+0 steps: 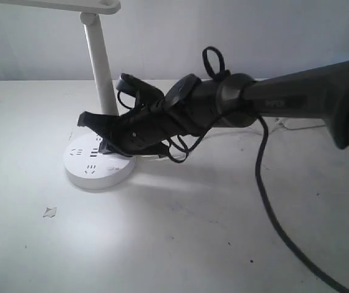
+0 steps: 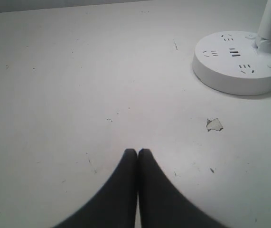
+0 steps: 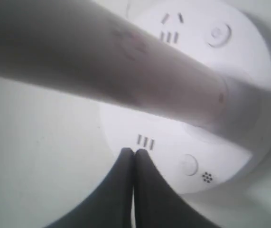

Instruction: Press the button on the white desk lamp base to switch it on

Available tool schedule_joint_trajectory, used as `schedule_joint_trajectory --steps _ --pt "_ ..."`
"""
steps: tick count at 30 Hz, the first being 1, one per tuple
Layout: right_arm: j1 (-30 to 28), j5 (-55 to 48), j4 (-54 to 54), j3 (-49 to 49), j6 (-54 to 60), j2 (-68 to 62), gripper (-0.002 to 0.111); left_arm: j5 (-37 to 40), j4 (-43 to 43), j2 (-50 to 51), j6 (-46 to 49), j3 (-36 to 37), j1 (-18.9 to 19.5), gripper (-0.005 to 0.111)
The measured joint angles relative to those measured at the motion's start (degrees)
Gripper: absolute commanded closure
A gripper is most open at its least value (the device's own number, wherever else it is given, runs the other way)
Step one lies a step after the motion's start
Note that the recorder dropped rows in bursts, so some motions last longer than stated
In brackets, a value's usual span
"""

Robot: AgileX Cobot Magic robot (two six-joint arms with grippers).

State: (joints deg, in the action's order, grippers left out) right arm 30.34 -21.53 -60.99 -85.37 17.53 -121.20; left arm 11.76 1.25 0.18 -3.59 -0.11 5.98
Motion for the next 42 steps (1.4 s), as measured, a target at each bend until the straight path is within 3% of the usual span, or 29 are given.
schedule_joint_trajectory --steps 11,16,24,32,42 --pt "0.0 -5.8 12.8 2.8 -0.2 11.4 0.108 0.0 0.0 0.0 0.0 0.0 0.0 0.107" --pt "-1.1 -5.4 15.3 9.3 -0.3 16.7 0.108 0.0 0.0 0.0 0.0 0.0 0.0 0.107" --pt "-7.5 -2.1 16.6 19.4 -0.4 23.1 0.108 0.0 0.0 0.0 0.0 0.0 0.0 0.107" --pt "-8.4 1.4 16.9 28.8 -0.3 32.1 0.108 0.0 0.0 0.0 0.0 0.0 0.0 0.107" --pt "-8.4 -3.0 18.8 42.9 7.2 55.5 0.108 0.0 0.0 0.0 0.0 0.0 0.0 0.107"
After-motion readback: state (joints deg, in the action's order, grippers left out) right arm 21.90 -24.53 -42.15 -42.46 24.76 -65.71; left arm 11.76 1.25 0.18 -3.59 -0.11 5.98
